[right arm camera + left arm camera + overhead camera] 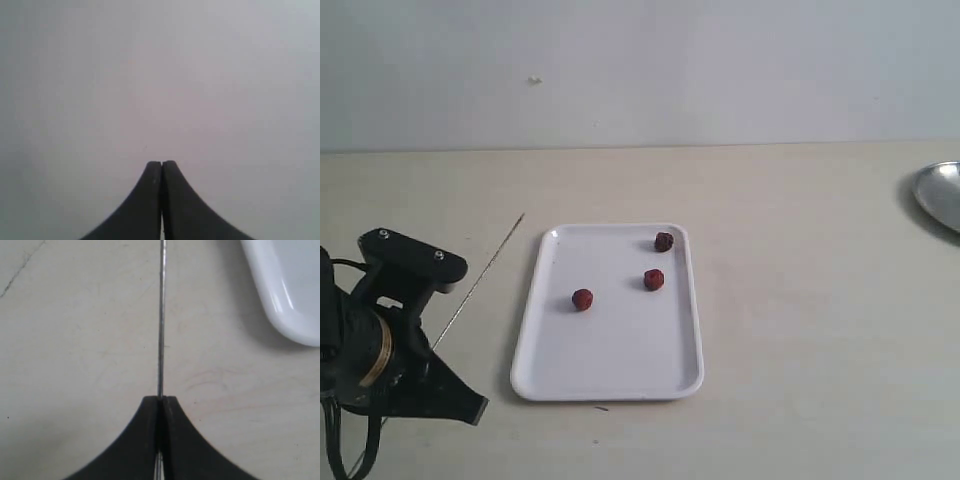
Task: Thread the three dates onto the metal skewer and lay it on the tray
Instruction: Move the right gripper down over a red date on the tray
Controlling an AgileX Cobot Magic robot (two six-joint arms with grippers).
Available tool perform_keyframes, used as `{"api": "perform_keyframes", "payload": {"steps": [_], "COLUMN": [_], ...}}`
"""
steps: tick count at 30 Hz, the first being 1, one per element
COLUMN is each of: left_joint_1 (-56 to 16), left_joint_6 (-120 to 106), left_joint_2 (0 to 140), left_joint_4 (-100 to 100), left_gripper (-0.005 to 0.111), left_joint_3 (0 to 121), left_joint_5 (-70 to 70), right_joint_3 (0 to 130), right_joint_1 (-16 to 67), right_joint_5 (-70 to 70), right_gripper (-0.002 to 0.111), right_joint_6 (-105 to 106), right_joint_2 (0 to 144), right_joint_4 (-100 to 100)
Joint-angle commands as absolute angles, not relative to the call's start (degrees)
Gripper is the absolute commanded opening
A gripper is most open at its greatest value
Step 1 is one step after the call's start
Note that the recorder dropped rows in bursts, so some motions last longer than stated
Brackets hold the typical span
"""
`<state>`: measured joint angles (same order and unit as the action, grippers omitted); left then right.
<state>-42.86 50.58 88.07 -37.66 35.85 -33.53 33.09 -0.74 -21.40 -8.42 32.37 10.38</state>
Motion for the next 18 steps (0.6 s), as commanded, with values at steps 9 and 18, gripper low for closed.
{"api": "perform_keyframes", "payload": {"steps": [9, 18], "left_joint_1": [-42.7, -41.4], "left_joint_6": [52.6, 54.4], "left_joint_2": [87.7, 87.7], "left_joint_4": [-38.8, -38.6], "left_gripper": [0.000, 0.000], "left_joint_3": [34.7, 34.7], "left_joint_5": [-31.6, -38.2], "right_joint_3": [95.9, 103.6], "right_joint_1": [9.6, 26.0], "right_joint_5": [67.9, 70.0], "right_gripper": [0.000, 0.000], "right_joint_6": [17.9, 17.8], "right_joint_2": [95.3, 114.4], "right_joint_4": [9.3, 4.5]}}
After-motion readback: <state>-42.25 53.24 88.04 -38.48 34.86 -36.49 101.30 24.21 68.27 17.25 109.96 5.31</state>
